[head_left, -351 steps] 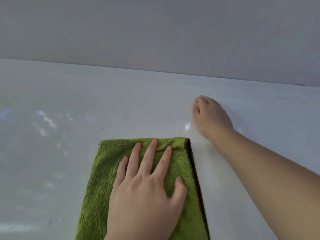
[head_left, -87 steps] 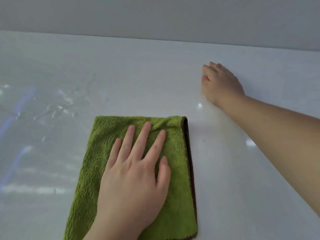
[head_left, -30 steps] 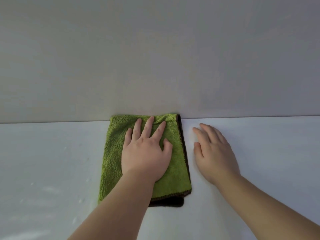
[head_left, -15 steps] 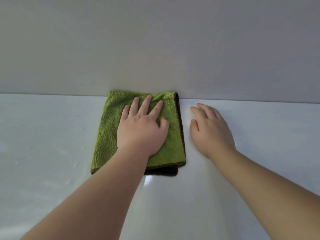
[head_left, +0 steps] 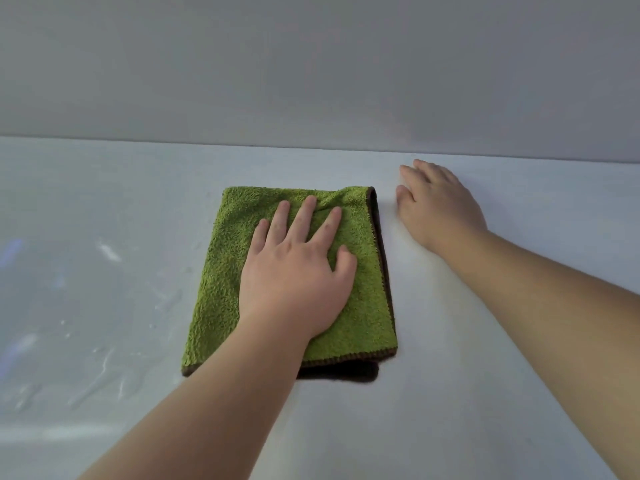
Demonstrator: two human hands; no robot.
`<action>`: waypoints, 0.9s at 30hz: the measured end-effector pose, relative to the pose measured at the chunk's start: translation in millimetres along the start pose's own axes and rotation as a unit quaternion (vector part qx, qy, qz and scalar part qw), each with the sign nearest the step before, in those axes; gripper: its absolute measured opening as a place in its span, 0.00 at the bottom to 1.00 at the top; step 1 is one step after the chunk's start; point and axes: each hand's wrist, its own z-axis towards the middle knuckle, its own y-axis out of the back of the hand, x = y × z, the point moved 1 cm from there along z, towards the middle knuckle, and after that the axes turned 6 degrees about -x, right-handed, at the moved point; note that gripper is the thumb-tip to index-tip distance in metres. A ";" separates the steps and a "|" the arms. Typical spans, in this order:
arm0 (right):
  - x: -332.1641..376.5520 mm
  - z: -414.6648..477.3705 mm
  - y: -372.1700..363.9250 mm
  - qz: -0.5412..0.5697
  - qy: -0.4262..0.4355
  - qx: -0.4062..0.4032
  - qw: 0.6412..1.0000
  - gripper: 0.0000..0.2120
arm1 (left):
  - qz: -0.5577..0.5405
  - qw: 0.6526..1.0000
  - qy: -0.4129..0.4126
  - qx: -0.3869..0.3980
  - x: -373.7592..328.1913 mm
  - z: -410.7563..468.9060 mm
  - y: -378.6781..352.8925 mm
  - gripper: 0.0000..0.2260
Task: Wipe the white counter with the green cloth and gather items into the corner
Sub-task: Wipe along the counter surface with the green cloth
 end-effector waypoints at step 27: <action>32.0 -49.1 10.4 -0.025 -0.032 0.076 0.996 0.26 | -0.006 0.999 -0.001 -0.032 -12.9 -182.4 30.3 0.29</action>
